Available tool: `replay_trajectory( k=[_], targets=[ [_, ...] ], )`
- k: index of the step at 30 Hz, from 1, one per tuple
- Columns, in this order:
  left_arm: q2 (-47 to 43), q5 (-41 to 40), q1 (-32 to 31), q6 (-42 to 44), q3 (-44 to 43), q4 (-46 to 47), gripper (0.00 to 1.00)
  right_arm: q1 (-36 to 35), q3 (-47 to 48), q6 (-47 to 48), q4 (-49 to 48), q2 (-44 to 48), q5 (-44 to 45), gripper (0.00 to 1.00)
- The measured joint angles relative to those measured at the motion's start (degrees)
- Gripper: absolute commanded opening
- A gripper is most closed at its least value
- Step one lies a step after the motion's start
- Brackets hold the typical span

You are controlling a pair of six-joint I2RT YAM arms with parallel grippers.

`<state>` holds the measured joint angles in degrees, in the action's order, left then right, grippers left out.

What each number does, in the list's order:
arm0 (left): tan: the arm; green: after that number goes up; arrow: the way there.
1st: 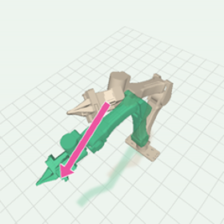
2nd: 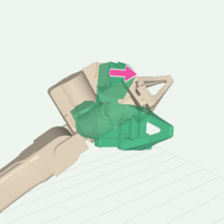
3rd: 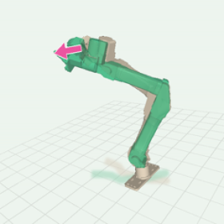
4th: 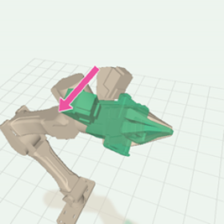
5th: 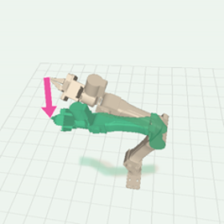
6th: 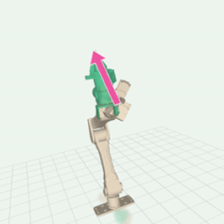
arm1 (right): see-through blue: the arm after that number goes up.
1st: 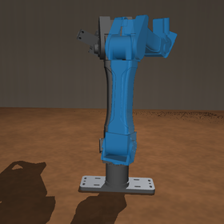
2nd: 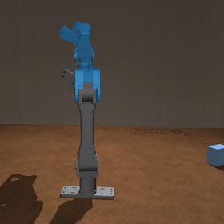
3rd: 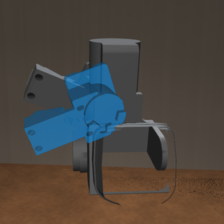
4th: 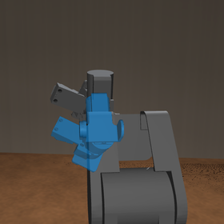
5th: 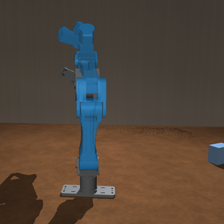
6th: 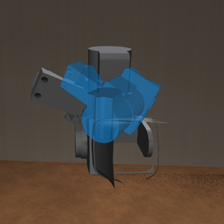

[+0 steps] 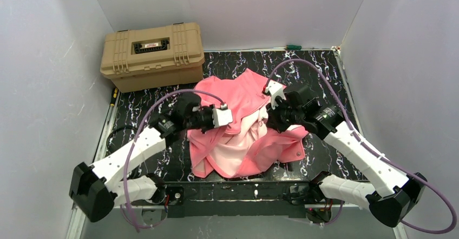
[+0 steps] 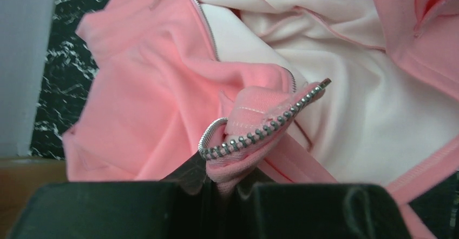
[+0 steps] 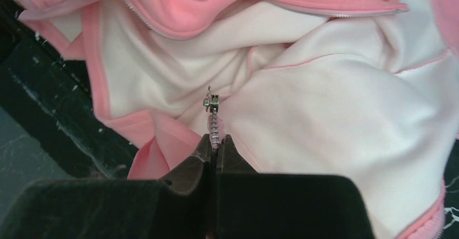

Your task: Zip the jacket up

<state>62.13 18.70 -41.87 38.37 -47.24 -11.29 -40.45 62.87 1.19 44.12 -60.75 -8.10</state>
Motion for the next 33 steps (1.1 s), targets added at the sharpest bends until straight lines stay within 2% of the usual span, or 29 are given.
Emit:
replay_trajectory(
  k=[4,5,6,7,10,13,16,20,27,30,33],
  targets=[
    [9.86,7.26,4.81,5.88,-9.92,-1.36,0.00,4.31,0.00,-0.20,-2.08,0.07,2.34,0.01],
    [14.34,10.10,5.64,7.21,-14.32,-2.51,0.05,5.42,0.00,-0.24,-2.56,0.04,2.58,0.01],
    [18.14,12.22,5.97,8.15,-17.44,-2.49,0.19,6.43,0.00,-0.35,-3.02,0.04,2.86,0.01],
    [20.85,13.79,5.95,8.68,-19.32,-2.21,0.46,7.34,0.00,-0.42,-3.45,0.00,3.13,0.01],
    [28.44,16.59,4.11,11.06,-21.24,-1.14,0.95,8.94,0.00,-0.57,-4.39,-0.11,3.23,0.01],
    [33.05,14.99,1.05,10.32,-19.71,0.17,0.98,9.11,-0.02,-0.61,-4.92,-0.09,3.19,0.01],
    [32.72,6.84,-2.56,8.39,-14.80,4.11,0.98,9.20,-0.66,-0.61,-5.31,0.11,3.02,0.01],
    [28.37,-0.76,-5.99,4.09,-11.91,7.06,0.98,9.55,-2.08,-0.63,-5.20,0.76,2.99,0.01],
    [16.57,-4.81,-11.98,-3.93,-8.41,8.81,0.98,10.88,-2.80,-1.38,-5.35,0.92,2.54,0.01],
    [18.23,-6.36,-14.08,-6.19,-6.49,10.60,0.98,11.19,-3.26,-2.16,-5.66,1.51,2.16,0.01],
    [23.82,-8.83,-14.05,-8.04,-6.27,12.48,0.98,11.23,-4.42,-2.80,-5.77,2.56,1.55,0.01]
  ],
)
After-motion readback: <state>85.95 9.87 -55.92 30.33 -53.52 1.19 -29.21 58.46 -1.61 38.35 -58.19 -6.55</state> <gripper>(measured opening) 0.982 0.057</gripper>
